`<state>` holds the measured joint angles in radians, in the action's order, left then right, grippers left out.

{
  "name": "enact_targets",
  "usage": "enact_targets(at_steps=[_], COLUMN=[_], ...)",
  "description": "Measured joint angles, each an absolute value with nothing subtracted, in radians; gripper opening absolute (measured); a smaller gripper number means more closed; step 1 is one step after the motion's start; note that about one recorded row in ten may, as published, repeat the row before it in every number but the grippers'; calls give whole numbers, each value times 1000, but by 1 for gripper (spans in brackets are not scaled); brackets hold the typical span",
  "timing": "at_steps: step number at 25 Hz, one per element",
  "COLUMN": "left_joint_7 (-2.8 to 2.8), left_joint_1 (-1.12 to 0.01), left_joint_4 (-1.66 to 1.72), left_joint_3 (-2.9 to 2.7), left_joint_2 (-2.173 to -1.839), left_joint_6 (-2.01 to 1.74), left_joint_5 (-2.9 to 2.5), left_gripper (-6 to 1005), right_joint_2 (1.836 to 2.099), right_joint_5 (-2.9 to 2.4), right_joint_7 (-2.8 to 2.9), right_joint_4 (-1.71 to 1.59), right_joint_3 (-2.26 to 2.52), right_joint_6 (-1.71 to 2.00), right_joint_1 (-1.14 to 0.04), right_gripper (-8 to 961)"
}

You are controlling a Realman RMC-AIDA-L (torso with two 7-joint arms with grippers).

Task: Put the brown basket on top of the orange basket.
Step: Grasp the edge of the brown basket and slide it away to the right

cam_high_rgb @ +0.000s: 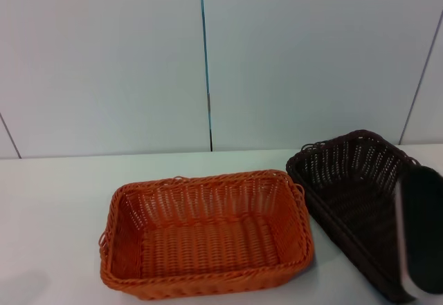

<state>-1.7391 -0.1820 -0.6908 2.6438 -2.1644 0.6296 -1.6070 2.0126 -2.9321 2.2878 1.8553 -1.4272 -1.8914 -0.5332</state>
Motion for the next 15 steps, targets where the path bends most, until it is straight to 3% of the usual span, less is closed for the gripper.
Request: enact_targets(at_steps=[6,11,15], left_joint_7=[-1740,-1740,-1740], left_joint_1=[-199,-214,-225], left_joint_4=[-676,-655,-653], left_joint_3=[2651,2651,2651], left_joint_2=[-2165,-2166,-2166], left_joint_6=[628,630,632], left_joint_5=[-1563,-1534,-1531], left_gripper=[919,919,919], right_joint_2=[1930,1904,1906], right_joint_5=[-2931,-2931,-2931], right_joint_7=[2250,2212,2185], right_joint_4=[1867,1799,1719], right_joint_3=[-1440,-1445,-1435], right_joint_6=[-1878,-1825,-1778], right_joint_1=[-493,-531,-568], right_gripper=[826,826,826])
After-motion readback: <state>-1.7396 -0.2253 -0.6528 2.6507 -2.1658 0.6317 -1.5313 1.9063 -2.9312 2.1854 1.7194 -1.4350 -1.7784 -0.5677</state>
